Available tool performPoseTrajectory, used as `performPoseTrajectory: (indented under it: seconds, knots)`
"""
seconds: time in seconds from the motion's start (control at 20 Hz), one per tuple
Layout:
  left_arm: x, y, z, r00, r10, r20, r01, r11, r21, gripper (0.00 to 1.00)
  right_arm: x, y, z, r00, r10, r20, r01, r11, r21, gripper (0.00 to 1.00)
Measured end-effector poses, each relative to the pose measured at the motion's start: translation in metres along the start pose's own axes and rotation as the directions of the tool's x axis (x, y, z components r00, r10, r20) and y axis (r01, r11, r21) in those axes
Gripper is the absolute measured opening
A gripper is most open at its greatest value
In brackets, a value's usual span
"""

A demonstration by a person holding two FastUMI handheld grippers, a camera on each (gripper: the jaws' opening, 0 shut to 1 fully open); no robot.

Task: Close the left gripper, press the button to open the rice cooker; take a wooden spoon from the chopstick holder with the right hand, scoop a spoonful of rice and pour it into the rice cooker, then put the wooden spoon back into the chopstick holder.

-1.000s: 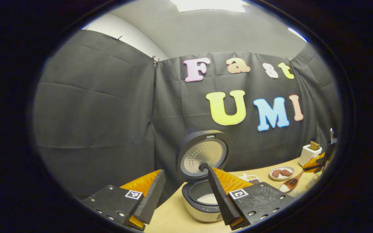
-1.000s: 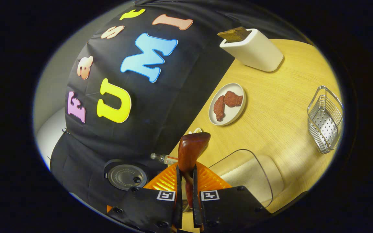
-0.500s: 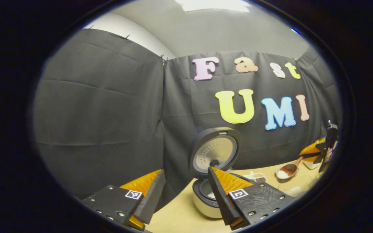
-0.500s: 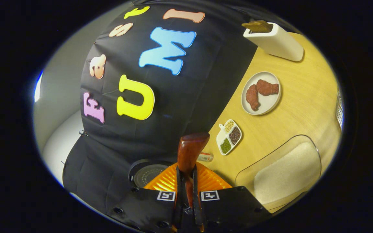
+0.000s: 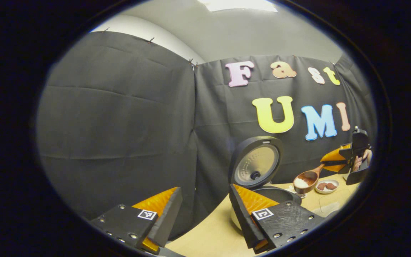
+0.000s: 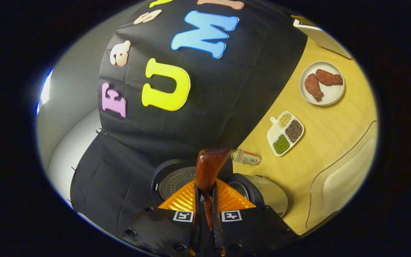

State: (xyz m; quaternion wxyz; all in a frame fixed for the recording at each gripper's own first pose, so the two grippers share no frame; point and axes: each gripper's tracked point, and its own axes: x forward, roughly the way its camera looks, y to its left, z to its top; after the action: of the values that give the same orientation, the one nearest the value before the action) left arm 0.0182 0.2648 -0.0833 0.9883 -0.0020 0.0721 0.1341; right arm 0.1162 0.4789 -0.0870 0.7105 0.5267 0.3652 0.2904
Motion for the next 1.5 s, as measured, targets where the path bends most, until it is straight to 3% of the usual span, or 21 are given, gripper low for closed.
performPoseTrajectory:
  seconds: [0.55, 0.8, 0.9, 0.95, 1.1, 1.4, 1.5]
  knots:
    - [-0.012, 0.042, -0.02, 0.994, 0.098, -0.038, -0.098, 0.995, 0.009, 0.82, 0.073, 0.0, -0.066, 0.994, -0.038, -0.101, 0.022, 0.987, -0.157, 0.14]
    - [-0.016, 0.058, -0.029, 0.989, 0.136, -0.057, -0.135, 0.991, 0.015, 0.8, 0.095, -0.015, -0.088, 0.989, -0.095, -0.112, 0.056, 0.947, -0.317, 0.14]
    - [-0.018, 0.063, -0.031, 0.987, 0.146, -0.065, -0.145, 0.989, 0.015, 0.8, 0.099, -0.018, -0.092, 0.988, -0.118, -0.103, 0.065, 0.907, -0.416, 0.1]
    - [-0.018, 0.064, -0.033, 0.987, 0.149, -0.067, -0.148, 0.989, 0.013, 0.8, 0.101, -0.019, -0.094, 0.987, -0.127, -0.1, 0.067, 0.884, -0.462, 0.14]
    - [-0.017, 0.065, -0.036, 0.986, 0.151, -0.075, -0.151, 0.989, 0.004, 0.8, 0.103, -0.017, -0.097, 0.987, -0.136, -0.085, 0.06, 0.806, -0.589, 0.14]
    - [-0.011, 0.057, -0.037, 0.988, 0.133, -0.073, -0.134, 0.991, -0.004, 0.8, 0.105, -0.014, -0.097, 0.989, -0.142, -0.041, 0.057, 0.621, -0.782, 0.15]
    - [-0.008, 0.056, -0.036, 0.989, 0.128, -0.074, -0.129, 0.992, -0.007, 0.8, 0.105, -0.01, -0.094, 0.992, -0.128, -0.017, 0.054, 0.531, -0.846, 0.14]
